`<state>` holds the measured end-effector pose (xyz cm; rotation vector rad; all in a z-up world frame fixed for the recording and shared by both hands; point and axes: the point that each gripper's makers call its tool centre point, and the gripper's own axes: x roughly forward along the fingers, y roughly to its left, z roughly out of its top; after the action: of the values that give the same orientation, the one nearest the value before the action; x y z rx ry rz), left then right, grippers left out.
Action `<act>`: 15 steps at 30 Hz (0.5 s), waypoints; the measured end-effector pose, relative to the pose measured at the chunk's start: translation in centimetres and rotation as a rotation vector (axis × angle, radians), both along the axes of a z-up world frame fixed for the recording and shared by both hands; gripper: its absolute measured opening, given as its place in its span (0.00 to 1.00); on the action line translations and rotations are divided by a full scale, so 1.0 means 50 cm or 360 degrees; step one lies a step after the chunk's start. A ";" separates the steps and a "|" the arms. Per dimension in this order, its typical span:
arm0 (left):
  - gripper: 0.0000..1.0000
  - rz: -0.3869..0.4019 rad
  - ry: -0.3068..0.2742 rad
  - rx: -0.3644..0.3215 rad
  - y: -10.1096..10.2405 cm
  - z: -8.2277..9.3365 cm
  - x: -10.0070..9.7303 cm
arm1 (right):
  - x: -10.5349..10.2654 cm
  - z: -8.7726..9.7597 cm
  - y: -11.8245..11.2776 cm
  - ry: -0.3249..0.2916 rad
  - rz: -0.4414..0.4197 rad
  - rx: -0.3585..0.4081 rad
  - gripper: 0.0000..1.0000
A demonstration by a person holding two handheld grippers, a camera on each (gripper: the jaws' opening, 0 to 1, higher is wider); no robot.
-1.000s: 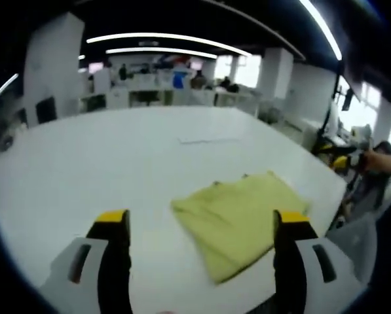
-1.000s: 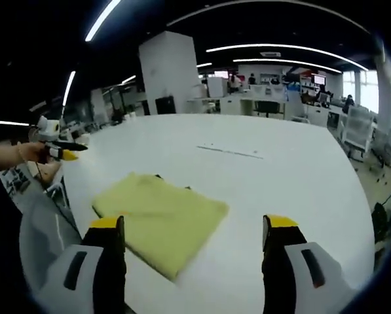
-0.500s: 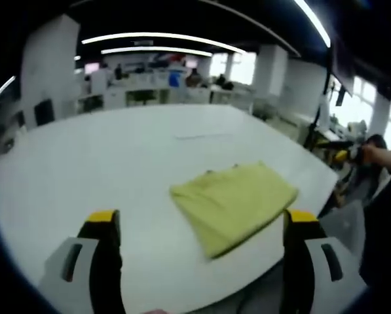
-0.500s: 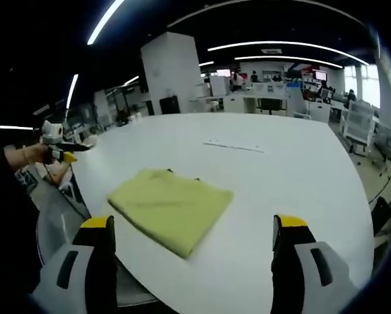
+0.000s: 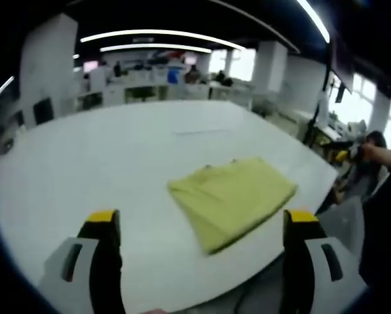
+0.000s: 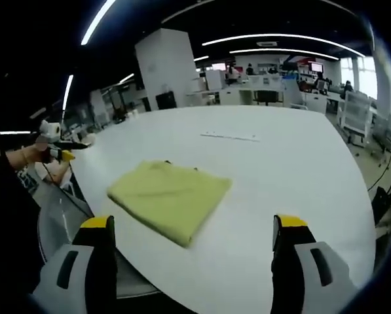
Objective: Fold the garment on the visible template until the final outline fits inside the template.
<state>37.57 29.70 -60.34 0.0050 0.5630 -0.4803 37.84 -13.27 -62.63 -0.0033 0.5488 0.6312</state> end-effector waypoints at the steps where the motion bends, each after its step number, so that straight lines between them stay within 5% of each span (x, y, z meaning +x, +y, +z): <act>1: 0.99 -0.0003 0.0003 0.0004 -0.001 -0.002 0.000 | 0.001 -0.001 0.001 0.0004 0.0003 0.0002 0.99; 15: 0.93 -0.0100 0.0100 0.0012 -0.020 -0.091 -0.013 | -0.014 -0.073 0.031 0.0122 0.0137 -0.0065 0.90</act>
<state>36.94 28.73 -64.88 0.0151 0.6278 -0.5412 37.13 -11.71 -66.26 -0.0413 0.6381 0.7064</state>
